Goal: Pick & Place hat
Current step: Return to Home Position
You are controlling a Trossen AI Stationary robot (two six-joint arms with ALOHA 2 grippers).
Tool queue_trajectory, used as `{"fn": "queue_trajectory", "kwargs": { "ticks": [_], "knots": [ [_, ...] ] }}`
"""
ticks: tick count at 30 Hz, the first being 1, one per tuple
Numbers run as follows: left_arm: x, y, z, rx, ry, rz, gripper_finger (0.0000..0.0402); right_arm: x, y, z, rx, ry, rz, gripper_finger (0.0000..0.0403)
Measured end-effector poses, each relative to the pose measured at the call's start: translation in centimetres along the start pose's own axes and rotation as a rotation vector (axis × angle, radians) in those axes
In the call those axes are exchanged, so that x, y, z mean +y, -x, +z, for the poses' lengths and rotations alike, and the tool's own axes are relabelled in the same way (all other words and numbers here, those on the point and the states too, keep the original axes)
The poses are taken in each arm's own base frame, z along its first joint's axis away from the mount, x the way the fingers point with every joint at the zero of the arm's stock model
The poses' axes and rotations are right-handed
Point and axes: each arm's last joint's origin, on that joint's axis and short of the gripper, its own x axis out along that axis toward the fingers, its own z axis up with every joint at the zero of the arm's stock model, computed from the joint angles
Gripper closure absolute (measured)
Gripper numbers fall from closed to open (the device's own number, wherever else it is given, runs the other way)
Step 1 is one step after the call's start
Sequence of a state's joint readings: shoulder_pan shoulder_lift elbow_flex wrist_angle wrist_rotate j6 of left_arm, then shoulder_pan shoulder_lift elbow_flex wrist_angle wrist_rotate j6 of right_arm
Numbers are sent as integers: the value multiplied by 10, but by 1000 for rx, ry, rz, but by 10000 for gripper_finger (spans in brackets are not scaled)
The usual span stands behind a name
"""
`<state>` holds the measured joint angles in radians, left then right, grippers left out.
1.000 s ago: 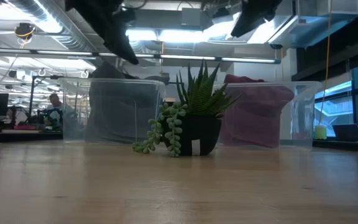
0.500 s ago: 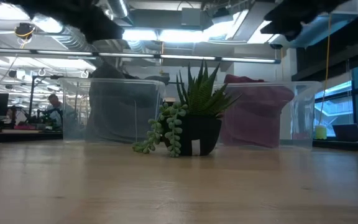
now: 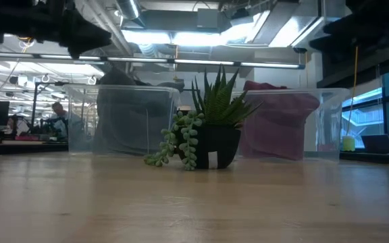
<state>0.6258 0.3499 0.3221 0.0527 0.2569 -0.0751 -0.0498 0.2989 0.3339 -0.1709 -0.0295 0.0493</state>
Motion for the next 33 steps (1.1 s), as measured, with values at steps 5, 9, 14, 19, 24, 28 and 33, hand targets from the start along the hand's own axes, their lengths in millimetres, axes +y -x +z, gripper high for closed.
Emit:
{"fn": "queue_trajectory", "kwargs": {
  "ticks": [5,9,14,19,24,28,33],
  "knots": [
    [-1,9,-13,-48,24,-3,268,-1,4,-17,-116,1,4,176],
    [-2,14,-20,-71,28,-6,267,-2,2,-38,-155,-18,6,176],
    [-2,18,-29,-89,23,-2,269,-4,4,-52,-232,-24,-27,176],
    [-2,22,-38,-108,34,11,271,-6,1,-63,-226,-31,-85,176],
    [-3,26,-40,-105,32,16,268,-6,0,-65,-218,-51,-84,176],
    [-3,28,-46,-59,33,20,268,-7,0,-68,-183,-53,-98,176],
    [-4,28,-48,-41,46,2,271,-7,0,-69,-182,-61,-111,176]
  ]
}}
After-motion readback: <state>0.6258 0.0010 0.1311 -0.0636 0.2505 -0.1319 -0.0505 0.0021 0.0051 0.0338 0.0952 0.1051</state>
